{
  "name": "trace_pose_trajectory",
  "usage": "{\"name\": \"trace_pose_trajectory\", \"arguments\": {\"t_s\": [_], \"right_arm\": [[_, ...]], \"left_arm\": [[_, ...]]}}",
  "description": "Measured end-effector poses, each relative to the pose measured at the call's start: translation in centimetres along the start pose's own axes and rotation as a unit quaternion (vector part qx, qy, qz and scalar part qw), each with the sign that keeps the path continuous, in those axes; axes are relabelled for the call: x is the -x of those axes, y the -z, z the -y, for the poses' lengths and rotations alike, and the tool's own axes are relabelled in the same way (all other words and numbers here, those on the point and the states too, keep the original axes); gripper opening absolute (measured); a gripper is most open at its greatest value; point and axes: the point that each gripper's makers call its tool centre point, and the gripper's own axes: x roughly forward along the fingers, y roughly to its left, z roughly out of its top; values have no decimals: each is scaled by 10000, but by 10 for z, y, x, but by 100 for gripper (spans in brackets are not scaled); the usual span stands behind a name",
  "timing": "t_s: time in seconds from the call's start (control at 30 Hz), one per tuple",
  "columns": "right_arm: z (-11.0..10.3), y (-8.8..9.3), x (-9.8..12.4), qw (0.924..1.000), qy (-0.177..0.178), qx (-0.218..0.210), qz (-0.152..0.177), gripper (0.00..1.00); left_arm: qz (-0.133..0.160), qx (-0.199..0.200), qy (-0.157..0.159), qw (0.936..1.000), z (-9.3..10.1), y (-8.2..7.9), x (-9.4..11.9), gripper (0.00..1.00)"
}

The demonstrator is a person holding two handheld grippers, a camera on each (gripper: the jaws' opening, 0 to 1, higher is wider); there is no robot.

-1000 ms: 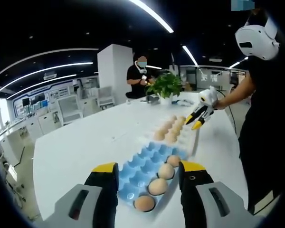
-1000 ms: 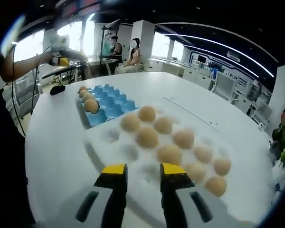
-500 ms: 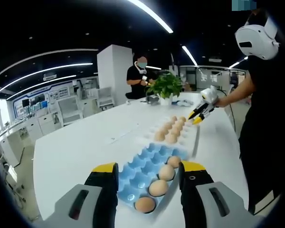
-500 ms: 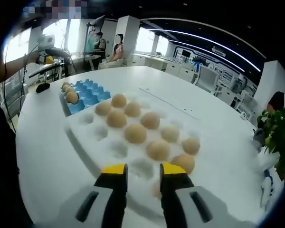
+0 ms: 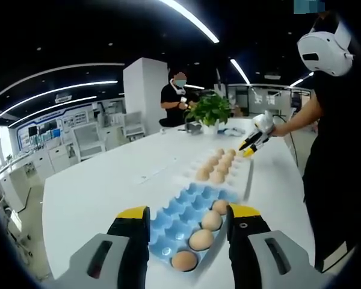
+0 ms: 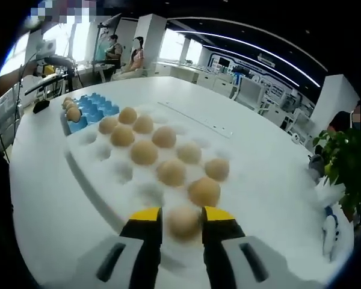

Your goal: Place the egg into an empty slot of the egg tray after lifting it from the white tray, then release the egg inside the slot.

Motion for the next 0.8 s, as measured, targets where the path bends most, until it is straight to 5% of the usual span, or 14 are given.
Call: {"name": "trace_pose_trajectory", "arguments": {"t_s": [0.1,0.17,0.33,0.47,0.8], "right_arm": [[4,8,-3,9999,9,-4,-153,26],[5,8,-3,9987,-40,-502,-83,26],[6,10,-5,9979,-122,-615,-138,27],[8,12,-6,9928,-171,-1163,-214,26],[8,4,3,9949,-29,-978,-228,24]], "left_arm": [[0,15,-11,10000,-1,0,0,51],[7,17,-23,10000,-1,0,0,51],[-13,32,-45,10000,-2,1,1,51],[-10,13,-80,10000,-3,1,2,50],[6,44,-97,9999,-4,2,2,50]]}}
